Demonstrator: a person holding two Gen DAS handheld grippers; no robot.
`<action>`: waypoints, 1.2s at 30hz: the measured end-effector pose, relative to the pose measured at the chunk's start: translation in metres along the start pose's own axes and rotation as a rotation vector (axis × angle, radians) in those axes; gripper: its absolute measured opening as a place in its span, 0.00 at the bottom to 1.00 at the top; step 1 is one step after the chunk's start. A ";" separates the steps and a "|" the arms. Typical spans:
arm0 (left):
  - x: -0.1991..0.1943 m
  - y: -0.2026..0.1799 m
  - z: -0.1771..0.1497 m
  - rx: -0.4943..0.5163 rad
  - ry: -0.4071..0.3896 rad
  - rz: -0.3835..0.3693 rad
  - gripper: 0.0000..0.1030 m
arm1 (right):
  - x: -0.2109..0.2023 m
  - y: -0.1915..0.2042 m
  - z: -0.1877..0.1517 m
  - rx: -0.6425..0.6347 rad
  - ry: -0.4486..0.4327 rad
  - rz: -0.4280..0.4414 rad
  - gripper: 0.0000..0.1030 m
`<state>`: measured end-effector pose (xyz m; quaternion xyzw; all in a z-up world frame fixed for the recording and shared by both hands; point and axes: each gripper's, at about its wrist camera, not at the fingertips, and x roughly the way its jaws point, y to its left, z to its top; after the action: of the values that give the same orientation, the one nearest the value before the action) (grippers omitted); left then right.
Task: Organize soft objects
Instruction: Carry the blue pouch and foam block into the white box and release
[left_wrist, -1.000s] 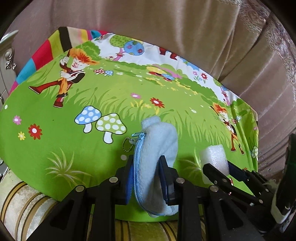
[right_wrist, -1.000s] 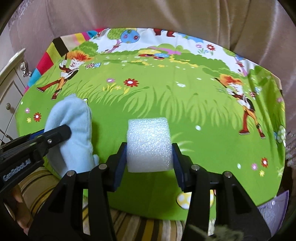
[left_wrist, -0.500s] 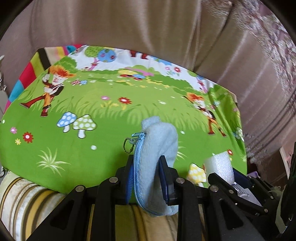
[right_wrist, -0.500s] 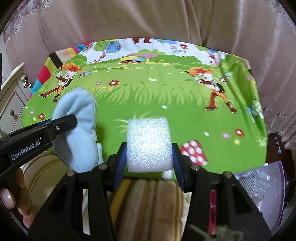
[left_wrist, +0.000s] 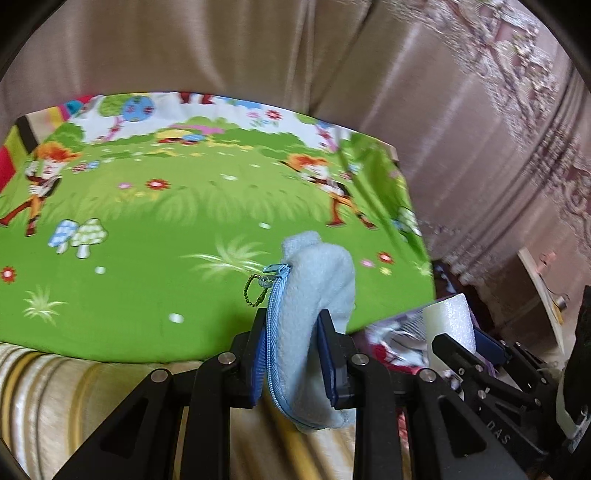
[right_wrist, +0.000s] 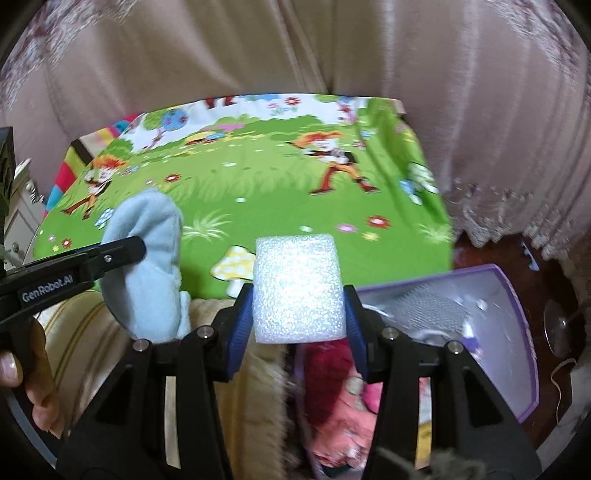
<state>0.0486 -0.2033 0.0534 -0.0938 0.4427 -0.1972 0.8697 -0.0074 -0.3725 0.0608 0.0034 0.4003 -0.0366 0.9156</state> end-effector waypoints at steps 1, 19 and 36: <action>0.001 -0.006 -0.002 0.010 0.006 -0.015 0.26 | -0.004 -0.009 -0.003 0.014 -0.001 -0.012 0.49; 0.039 -0.148 -0.041 0.253 0.173 -0.225 0.26 | -0.058 -0.131 -0.055 0.208 -0.014 -0.210 0.49; 0.056 -0.192 -0.069 0.358 0.264 -0.183 0.61 | -0.065 -0.167 -0.085 0.311 0.005 -0.262 0.72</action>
<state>-0.0279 -0.4003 0.0365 0.0487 0.5003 -0.3609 0.7855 -0.1252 -0.5317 0.0552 0.0929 0.3892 -0.2167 0.8905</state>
